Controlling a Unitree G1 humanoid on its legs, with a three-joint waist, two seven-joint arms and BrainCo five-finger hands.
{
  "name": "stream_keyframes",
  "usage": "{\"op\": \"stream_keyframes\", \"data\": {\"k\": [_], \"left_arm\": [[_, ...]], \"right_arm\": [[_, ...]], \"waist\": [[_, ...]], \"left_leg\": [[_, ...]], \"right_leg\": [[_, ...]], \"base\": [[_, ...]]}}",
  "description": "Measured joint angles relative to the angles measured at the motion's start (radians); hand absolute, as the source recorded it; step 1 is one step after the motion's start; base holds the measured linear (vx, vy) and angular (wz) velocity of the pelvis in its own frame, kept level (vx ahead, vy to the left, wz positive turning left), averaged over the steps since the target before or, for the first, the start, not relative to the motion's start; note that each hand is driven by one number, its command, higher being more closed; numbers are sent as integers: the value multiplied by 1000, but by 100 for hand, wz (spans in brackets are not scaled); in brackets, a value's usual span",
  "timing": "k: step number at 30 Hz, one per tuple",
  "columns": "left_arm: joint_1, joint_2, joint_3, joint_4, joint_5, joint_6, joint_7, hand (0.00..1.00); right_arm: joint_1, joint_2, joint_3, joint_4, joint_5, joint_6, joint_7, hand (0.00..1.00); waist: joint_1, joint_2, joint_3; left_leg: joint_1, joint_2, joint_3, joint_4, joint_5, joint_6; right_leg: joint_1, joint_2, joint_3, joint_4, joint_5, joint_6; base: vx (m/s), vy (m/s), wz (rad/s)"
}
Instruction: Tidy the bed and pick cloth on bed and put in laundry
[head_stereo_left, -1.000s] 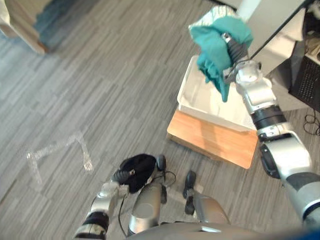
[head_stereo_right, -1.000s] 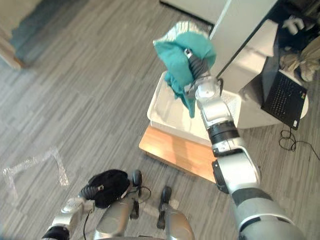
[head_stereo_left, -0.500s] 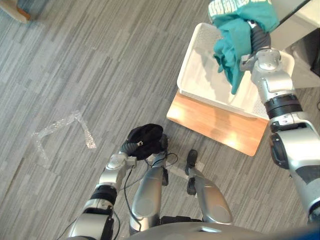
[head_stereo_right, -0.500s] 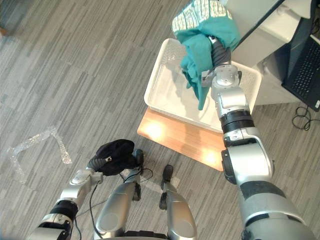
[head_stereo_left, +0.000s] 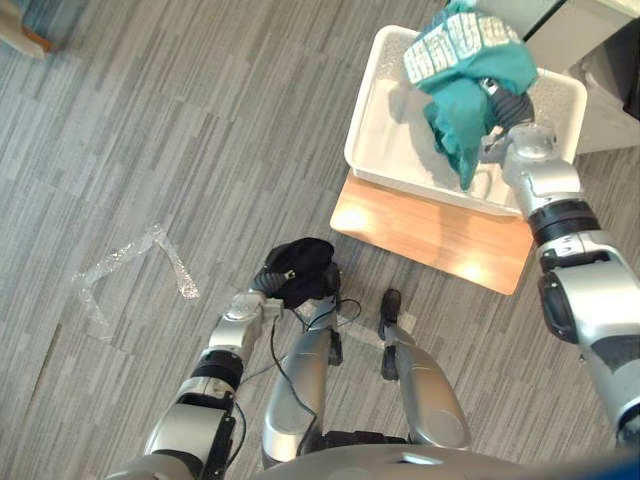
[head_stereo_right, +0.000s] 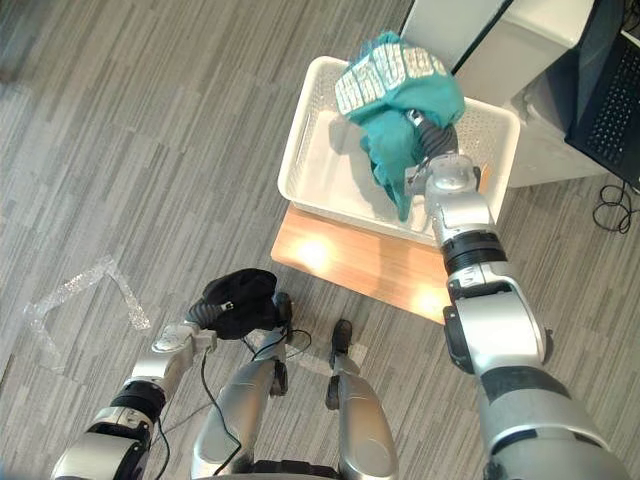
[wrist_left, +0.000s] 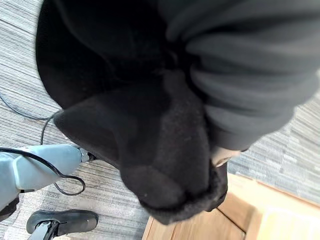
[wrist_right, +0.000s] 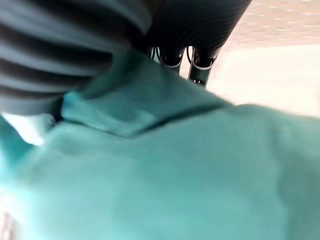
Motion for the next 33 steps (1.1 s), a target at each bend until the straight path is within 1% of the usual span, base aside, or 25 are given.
{"op": "stream_keyframes", "data": {"k": [5, 7, 9, 13, 15, 16, 18, 19, 21, 22, 25, 27, 28, 29, 30, 32, 33], "left_arm": [[3, -3, 0, 2, 1, 0, 0, 100], [10, -8, 1, 2, 1, 0, 0, 100], [32, -10, 0, -3, 3, 1, 0, 100], [70, -13, 1, -3, 24, 17, 0, 100], [119, -18, 1, -3, 30, 25, 0, 100], [133, -21, 1, -3, 46, 32, 0, 100], [199, -32, 0, -2, 74, 44, 0, 100], [226, -36, -1, -2, 97, 48, 0, 100], [264, -46, -1, -1, 104, 56, 0, 100], [276, -50, -1, 0, 105, 56, 0, 100], [342, -69, -1, 30, 132, 56, 2, 100], [362, -71, -1, 38, 131, 53, 3, 100], [380, -71, 0, 46, 131, 47, 8, 100], [395, -71, 0, 49, 131, 41, 15, 100], [413, -75, 0, 52, 129, 35, 22, 100], [419, -85, 0, 66, 119, 26, 37, 100], [425, -90, 1, 69, 97, 25, 47, 100]], "right_arm": [[31, 27, 4, 1, -10, -5, -3, 0], [50, 27, 4, -7, -20, -6, -3, 0], [97, 26, 2, -73, -40, -18, -5, 0], [179, 26, -7, -154, -54, -20, -6, 0], [266, 27, -17, -210, -56, -15, -5, 0], [293, 27, -22, -222, -57, -15, -5, 0], [388, 28, -30, -252, -80, -9, -3, 0], [424, 28, -40, -264, -96, 4, -2, 0], [489, 28, -68, -304, -119, 12, -1, 0], [507, 28, -75, -314, -125, 17, -1, 0], [628, 31, -105, -346, -157, 44, 9, 0], [670, 37, -123, -358, -157, 49, 8, 0], [705, 49, -145, -360, -157, 51, 7, 0], [734, 65, -168, -361, -156, 51, 4, 0], [777, 74, -198, -363, -151, 49, -6, 0], [854, 77, -253, -360, -106, 38, -27, 0], [893, 95, -299, -349, -73, 26, -44, 0]], "waist": [[-2, 0, 0], [-10, -1, 0], [-21, -1, -1], [-25, -6, -18], [-23, -24, -59], [-22, -30, -67], [-26, -53, -123], [-28, -62, -143], [-32, -67, -176], [-35, -67, -182], [-54, -65, -252], [-59, -64, -268], [-67, -62, -276], [-77, -60, -290], [-85, -54, -299], [-97, -40, -310], [-103, -32, -315]], "left_leg": [[31, 5, 18, 0, 0, 0], [54, 6, 18, 0, 0, -1], [86, 9, 20, -1, -6, -8], [120, 16, 27, -6, -20, -20], [135, 20, 37, -6, -23, -24], [145, 19, 39, -6, -24, -24], [169, 18, 40, -6, -26, -28], [184, 17, 43, -6, -31, -31], [204, 16, 47, -6, -39, -30], [215, 15, 48, -6, -43, -31], [255, 9, 57, -7, -62, -33], [266, 9, 63, -7, -70, -37], [282, 8, 74, -7, -77, -35], [286, 7, 78, -7, -81, -32], [292, 5, 80, -7, -85, -32], [298, -1, 81, -7, -89, -28], [305, -5, 81, -7, -91, -26]], "right_leg": [[21, 2, 8, 7, 0, 0], [46, 2, 8, 7, 0, 0], [75, 4, 9, 6, -2, -3], [113, 10, 16, -5, -4, -3], [135, 13, 16, -24, -3, -1], [146, 13, 16, -28, -4, 0], [173, 11, 19, -35, -8, 5], [189, 11, 25, -40, -9, 7], [210, 10, 28, -47, -11, 8], [223, 9, 29, -52, -11, 8], [262, 2, 35, -59, -29, 17], [268, 1, 39, -59, -33, 17], [277, 1, 49, -58, -36, 17], [282, 0, 54, -61, -42, 26], [284, -3, 54, -64, -43, 28], [290, -9, 54, -66, -46, 31], [300, -12, 55, -67, -44, 33]], "base": [[33, 7, -8], [0, 0, 0], [-3, -8, -2], [-21, -21, -5], [26, -20, -5], [63, -13, -1], [102, -7, -2], [103, -1, -6], [82, 3, -5], [97, 14, -3], [87, 19, -5], [62, 18, -10], [63, 19, -18], [63, 24, -18], [78, 29, -8], [54, 31, -2], [66, 30, -3]]}}
